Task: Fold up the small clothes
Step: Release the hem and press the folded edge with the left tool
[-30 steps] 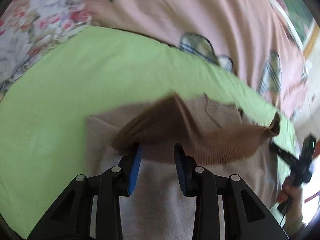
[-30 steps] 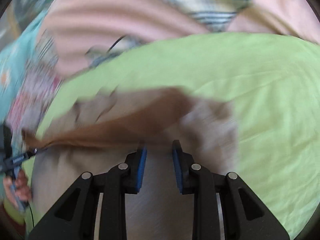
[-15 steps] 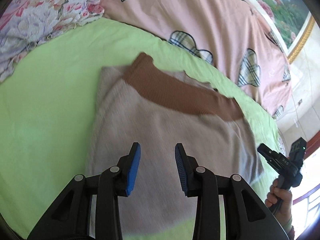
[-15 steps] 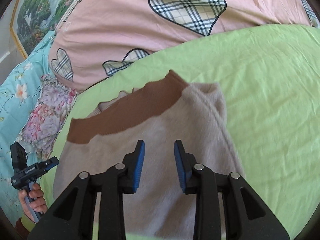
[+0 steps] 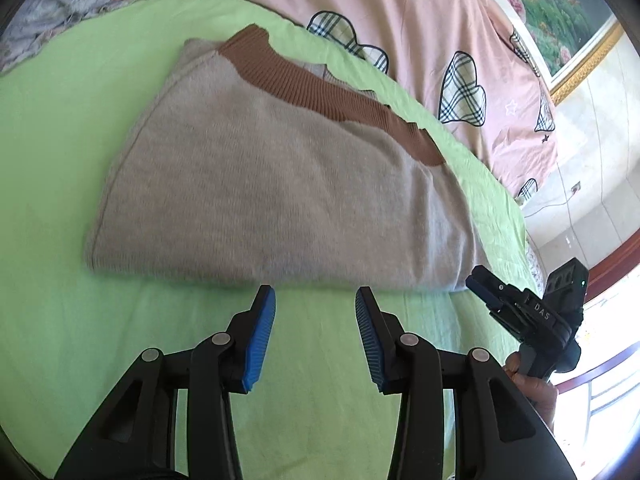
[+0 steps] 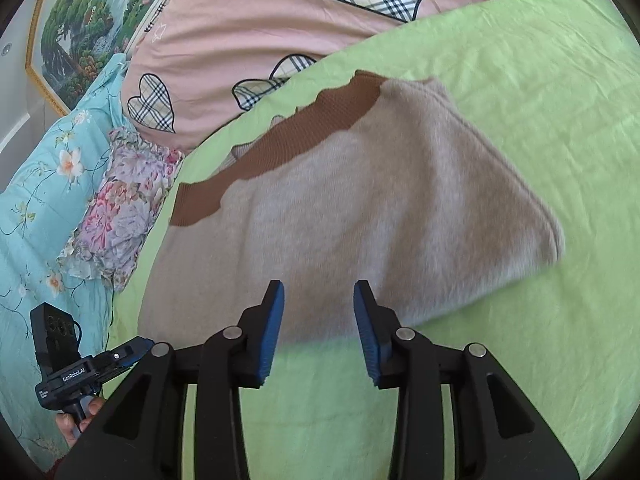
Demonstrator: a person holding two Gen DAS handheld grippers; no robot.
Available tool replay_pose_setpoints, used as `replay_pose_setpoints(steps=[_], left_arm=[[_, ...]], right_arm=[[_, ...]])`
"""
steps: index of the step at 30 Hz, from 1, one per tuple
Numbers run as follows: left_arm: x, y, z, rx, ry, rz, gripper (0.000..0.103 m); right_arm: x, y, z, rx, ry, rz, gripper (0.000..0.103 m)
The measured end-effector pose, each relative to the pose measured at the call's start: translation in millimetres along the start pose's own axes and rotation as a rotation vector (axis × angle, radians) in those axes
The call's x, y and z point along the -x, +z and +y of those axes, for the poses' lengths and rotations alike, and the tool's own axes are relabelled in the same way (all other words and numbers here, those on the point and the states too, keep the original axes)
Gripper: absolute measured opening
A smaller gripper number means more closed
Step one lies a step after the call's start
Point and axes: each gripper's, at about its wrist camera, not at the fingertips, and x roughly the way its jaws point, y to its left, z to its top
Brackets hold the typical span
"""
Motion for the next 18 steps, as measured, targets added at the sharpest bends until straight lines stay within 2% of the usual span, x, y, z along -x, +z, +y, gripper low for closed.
replay_pose_setpoints(steps=[4,8,15,18], left_arm=[[2,-13,5,0.044,0.002,-0.002,0.049],[2,-19,13,0.099,-0.013,-0.002,0.049],[2,-15,36,0.233,-0.046,-0.03,0.051],[3,-11,46,0.291,-0.06,-0.051,0.056]], right_arm=[[7,-16,4,-0.002,0.01,0.012,0.042],[13,-27,7,-0.003,0.016,0.024,0.043],[29,-37,13,0.008,0.019,0.023,0.046],[32,-37,14,0.014,0.019,0.022,0.047]])
